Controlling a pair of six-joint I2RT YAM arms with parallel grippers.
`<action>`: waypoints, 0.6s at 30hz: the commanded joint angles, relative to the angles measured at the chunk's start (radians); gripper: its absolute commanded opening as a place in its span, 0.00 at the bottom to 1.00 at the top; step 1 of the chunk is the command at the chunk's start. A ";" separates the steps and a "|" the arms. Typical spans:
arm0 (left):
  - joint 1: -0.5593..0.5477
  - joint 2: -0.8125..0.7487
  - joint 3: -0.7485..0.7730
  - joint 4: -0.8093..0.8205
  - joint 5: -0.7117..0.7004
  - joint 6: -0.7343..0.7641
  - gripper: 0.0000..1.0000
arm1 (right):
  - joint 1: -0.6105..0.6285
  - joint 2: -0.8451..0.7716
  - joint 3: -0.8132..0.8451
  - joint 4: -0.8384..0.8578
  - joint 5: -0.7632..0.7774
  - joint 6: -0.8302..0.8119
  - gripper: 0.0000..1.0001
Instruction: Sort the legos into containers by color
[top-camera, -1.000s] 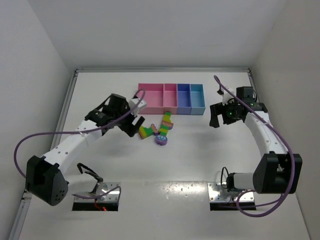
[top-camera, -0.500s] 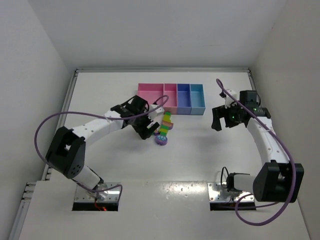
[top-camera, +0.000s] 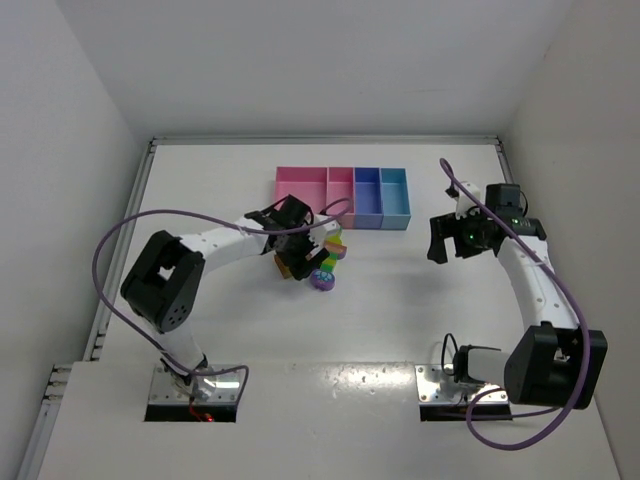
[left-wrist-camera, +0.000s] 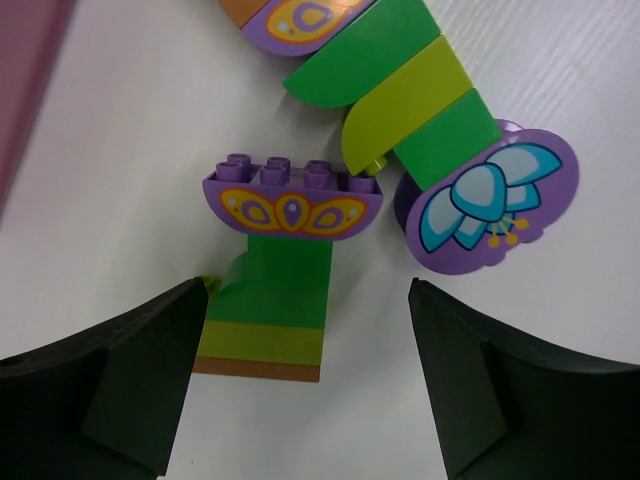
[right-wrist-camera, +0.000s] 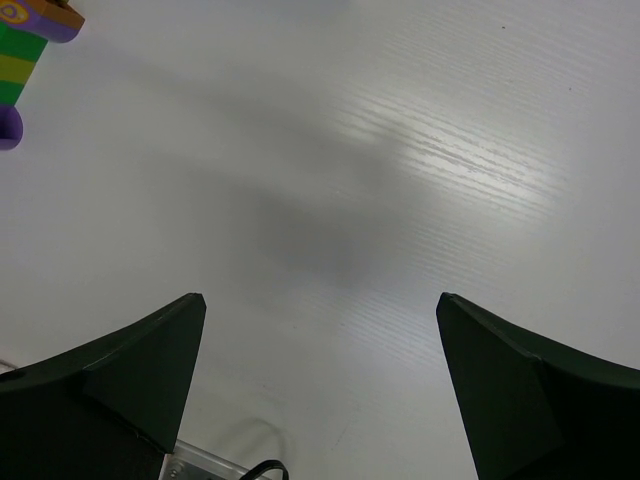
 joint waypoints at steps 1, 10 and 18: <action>-0.010 0.022 0.009 0.058 -0.028 0.011 0.88 | -0.008 -0.023 -0.001 0.005 -0.025 -0.010 0.99; -0.010 0.117 0.043 0.087 -0.037 0.050 0.68 | -0.008 -0.005 -0.001 0.005 -0.025 -0.010 0.99; -0.010 0.127 0.043 0.096 -0.036 0.061 0.36 | -0.008 -0.004 -0.011 0.014 -0.025 -0.010 0.99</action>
